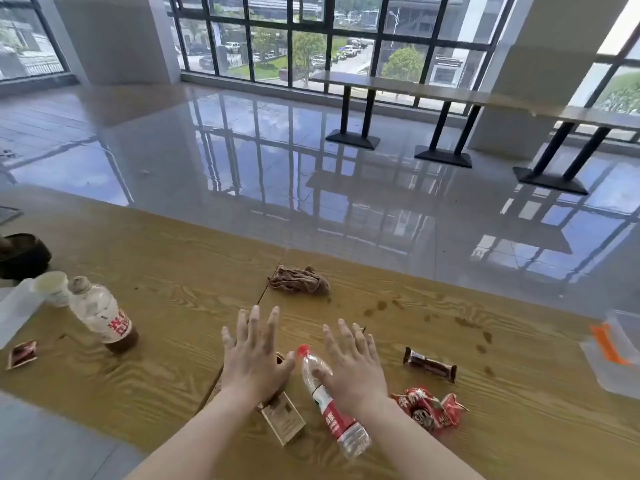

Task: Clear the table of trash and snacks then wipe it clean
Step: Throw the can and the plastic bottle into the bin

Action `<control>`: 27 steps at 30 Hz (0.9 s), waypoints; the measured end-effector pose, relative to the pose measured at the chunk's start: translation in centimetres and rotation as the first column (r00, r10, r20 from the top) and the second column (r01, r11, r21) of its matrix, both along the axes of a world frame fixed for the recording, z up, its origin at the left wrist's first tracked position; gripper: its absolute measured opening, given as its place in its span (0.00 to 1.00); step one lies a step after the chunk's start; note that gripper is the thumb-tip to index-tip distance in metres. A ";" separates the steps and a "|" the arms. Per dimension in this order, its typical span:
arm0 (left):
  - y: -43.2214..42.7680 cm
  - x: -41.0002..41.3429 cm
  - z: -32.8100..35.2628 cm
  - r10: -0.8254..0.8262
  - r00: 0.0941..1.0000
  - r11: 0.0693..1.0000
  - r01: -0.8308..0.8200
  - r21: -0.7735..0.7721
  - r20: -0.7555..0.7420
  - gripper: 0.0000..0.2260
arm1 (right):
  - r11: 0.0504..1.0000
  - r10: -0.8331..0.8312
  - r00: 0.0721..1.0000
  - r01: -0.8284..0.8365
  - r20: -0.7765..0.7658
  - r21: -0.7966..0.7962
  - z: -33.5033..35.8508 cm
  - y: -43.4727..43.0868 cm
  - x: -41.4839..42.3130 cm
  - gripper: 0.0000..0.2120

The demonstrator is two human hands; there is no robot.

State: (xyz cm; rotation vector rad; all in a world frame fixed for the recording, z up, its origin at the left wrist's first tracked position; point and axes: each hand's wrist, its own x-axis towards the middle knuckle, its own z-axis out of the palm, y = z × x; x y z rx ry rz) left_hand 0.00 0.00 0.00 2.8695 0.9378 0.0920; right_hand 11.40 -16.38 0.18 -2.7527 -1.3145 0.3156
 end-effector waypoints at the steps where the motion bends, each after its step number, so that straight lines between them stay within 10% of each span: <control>1: -0.1 -0.2 -0.4 0.014 0.999 0.999 -0.016 -0.037 -0.046 0.40 | 1.000 0.002 1.000 -0.003 -0.017 -0.009 -0.4 0.1 -0.2 0.35; 16: -1.1 -1.3 -5.9 0.021 0.977 0.982 -0.060 -0.178 -0.214 0.35 | 0.998 0.034 0.995 -0.039 -0.096 -0.050 -6.6 2.2 -2.3 0.41; 27: 0.0 -0.7 -3.7 -0.058 0.998 0.985 0.057 -0.160 0.001 0.35 | 0.963 -0.106 0.984 0.138 -0.144 0.233 -2.7 2.0 -2.6 0.36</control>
